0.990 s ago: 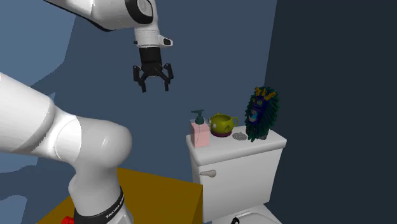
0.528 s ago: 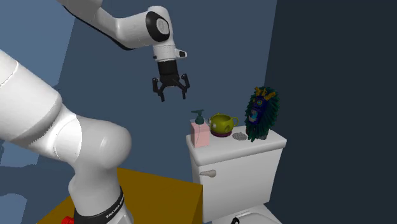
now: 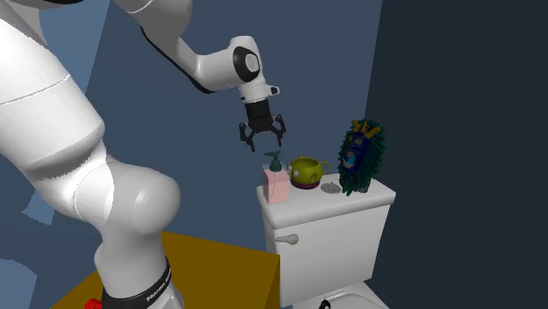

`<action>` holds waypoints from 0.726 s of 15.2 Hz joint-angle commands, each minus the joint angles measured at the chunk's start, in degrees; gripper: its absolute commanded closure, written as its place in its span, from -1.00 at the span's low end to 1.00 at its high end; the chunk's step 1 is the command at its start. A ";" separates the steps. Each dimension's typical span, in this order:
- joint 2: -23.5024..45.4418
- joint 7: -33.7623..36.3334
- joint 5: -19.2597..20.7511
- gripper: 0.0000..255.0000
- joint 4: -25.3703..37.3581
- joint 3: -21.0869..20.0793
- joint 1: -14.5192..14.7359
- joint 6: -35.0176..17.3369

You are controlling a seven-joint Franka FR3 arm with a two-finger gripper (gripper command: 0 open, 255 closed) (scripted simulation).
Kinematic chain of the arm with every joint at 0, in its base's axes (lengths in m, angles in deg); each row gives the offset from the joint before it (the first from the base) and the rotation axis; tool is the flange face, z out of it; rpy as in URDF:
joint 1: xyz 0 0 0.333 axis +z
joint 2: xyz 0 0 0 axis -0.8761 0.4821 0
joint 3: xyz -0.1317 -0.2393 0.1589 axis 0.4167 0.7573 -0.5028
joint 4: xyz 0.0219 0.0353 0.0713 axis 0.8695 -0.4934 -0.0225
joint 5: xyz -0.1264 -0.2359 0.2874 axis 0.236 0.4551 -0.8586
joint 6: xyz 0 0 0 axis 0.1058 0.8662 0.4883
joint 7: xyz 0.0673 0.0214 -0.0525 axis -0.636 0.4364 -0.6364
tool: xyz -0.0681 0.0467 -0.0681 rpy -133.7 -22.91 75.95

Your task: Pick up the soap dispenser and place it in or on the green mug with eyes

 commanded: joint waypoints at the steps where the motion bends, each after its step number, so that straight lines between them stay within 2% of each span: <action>1: 3.02 -0.91 1.00 -1.00 1.06 0.84 -0.47 -2.89; 8: 6.21 -0.56 1.94 -1.00 -1.45 1.85 -1.12 -8.73; 11: 6.50 -0.53 2.02 -1.00 -1.63 1.93 -1.18 -9.21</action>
